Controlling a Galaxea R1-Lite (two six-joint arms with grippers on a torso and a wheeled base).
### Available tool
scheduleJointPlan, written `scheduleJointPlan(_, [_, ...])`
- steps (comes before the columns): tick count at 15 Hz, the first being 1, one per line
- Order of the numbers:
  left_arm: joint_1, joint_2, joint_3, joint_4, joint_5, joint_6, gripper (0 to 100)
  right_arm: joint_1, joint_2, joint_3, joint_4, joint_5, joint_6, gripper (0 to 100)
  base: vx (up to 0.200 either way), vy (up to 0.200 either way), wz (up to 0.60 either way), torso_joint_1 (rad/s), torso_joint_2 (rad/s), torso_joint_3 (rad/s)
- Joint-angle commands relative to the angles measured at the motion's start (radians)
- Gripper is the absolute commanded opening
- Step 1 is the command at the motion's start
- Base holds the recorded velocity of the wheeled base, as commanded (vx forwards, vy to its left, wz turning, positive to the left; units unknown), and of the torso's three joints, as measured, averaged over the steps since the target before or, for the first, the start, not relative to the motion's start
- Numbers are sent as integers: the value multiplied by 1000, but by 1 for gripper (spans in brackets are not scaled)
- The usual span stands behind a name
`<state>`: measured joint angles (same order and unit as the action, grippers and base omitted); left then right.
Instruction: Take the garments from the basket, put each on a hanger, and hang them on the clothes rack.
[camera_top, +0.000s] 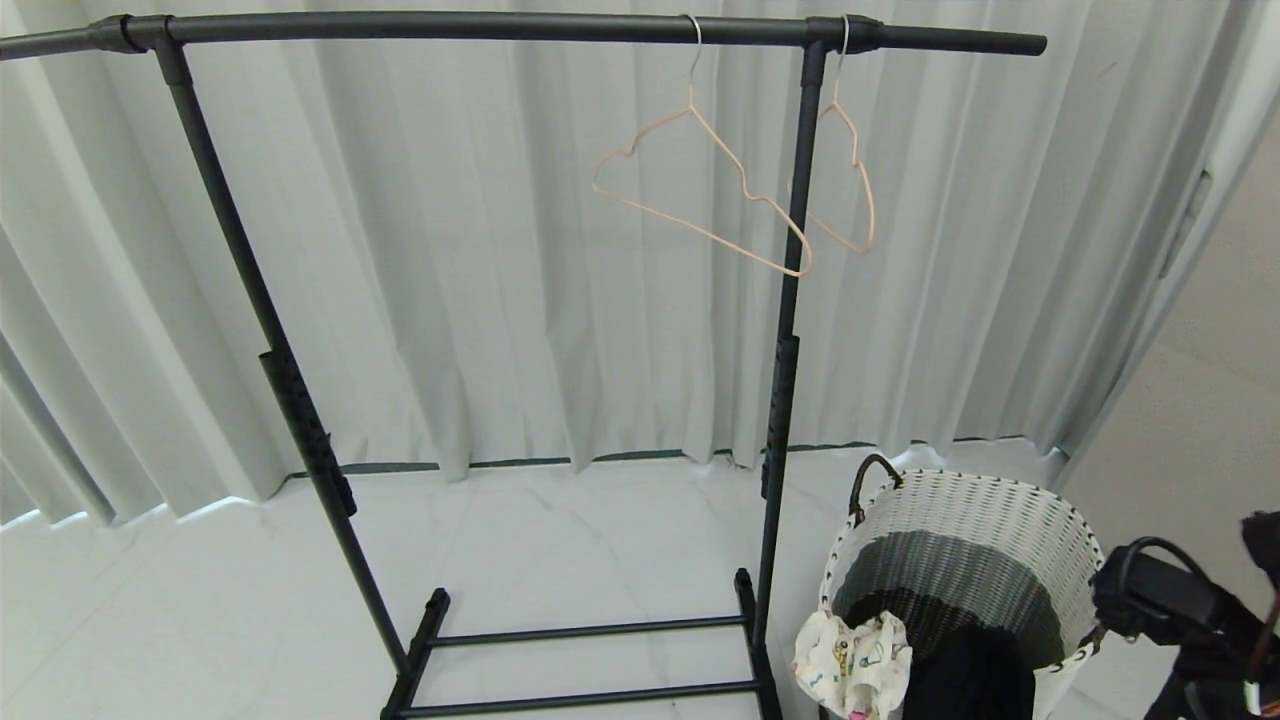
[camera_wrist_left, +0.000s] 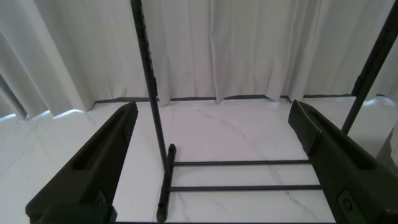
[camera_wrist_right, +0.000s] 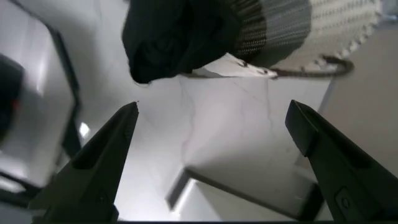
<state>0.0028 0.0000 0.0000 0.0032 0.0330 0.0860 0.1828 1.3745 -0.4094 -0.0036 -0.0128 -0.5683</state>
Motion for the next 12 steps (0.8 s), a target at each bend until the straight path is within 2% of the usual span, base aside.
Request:
scheduleJointPlan(1, [0, 0, 0, 0, -1, 0, 100, 1, 325, -19, -124, -10, -97, 100, 0, 0, 0, 0, 0, 0])
scheduleJointPlan(2, [0, 0, 0, 0, 1, 0, 100, 1, 388, -28, -197, -24, -97, 100, 0, 0, 0, 0, 0, 0])
scheduleJointPlan(4, [0, 0, 0, 0, 1, 0, 100, 0, 457, -66, -263, -70, -96, 100, 0, 0, 0, 0, 0, 0])
scheduleJointPlan(12, [0, 0, 0, 0, 1, -3, 100, -49, 595, -247, -300, -72, -88, 100, 0, 0, 0, 0, 0, 0])
